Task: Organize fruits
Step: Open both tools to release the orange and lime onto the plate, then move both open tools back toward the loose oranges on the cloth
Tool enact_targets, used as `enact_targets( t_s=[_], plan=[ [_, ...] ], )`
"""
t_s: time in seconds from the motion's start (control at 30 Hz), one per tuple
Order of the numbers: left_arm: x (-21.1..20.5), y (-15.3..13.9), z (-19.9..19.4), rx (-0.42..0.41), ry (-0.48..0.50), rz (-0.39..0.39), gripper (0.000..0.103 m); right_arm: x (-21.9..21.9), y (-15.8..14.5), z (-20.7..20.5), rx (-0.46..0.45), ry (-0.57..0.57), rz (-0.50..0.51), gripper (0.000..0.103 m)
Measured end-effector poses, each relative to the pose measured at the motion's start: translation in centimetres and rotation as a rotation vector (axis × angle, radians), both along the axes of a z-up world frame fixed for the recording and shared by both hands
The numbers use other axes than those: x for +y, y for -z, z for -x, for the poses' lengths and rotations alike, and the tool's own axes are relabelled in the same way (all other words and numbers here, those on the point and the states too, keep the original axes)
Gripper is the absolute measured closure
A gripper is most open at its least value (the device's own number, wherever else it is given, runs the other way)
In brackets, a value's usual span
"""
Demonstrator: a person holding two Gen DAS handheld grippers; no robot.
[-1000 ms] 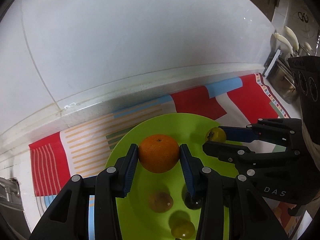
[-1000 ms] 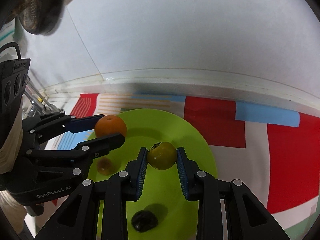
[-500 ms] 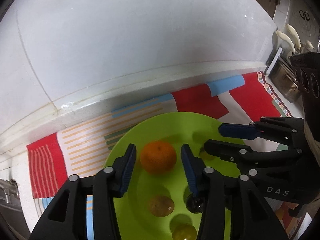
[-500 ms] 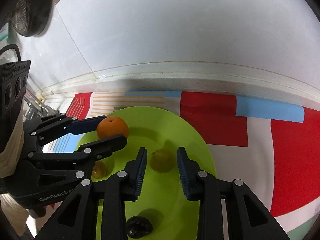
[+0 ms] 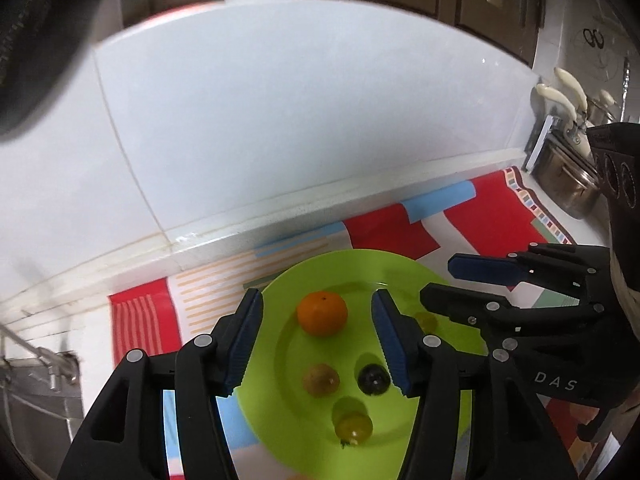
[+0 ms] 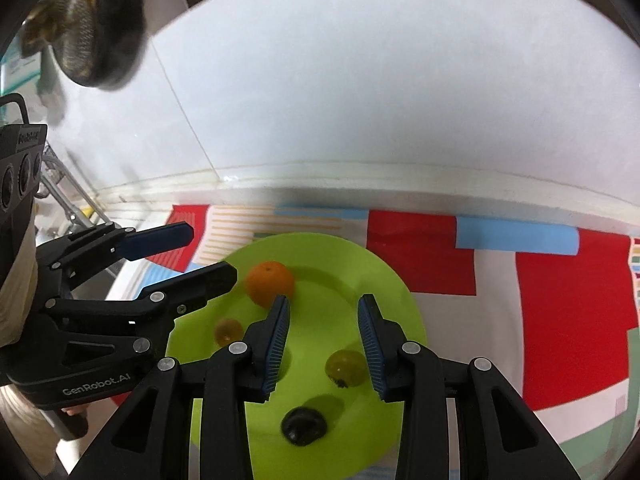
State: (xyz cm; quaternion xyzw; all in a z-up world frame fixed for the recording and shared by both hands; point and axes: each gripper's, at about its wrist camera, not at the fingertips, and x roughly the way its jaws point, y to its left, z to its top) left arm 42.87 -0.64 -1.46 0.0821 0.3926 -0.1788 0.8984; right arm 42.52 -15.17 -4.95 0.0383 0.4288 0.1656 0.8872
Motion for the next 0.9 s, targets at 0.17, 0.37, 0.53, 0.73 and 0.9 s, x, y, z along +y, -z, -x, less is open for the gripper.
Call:
enact_targets(
  t_s=[0.17, 0.37, 0.53, 0.73, 0.9],
  plan=[
    [0.6, -2.0, 2.9, -0.041, -0.025, -0.006, 0.044, -0.1, -2.0, 2.5, -0.049, 0.005, 0.003, 0.066],
    [1.5, -3.5, 7.1, -0.073, -0.061, 0.001, 0.040, -0.1, -3.6, 6.2, -0.087, 0.021, -0.011, 0.066],
    [2.5, -4.5, 10.9, -0.111, -0.089, -0.004, 0.036, 0.0, -4.9, 9.7, -0.123, 0.038, -0.009, 0.058],
    [3.4, -5.3, 15.1, -0.152, -0.122, 0.001, 0.030, 0.3, -5.9, 13.6, -0.159, 0.056, -0.001, 0.050],
    [4.0, -5.2, 18.1, -0.167, -0.154, -0.007, 0.028, 0.6, -6.0, 16.2, -0.164, 0.054, -0.002, 0.049]
  ],
)
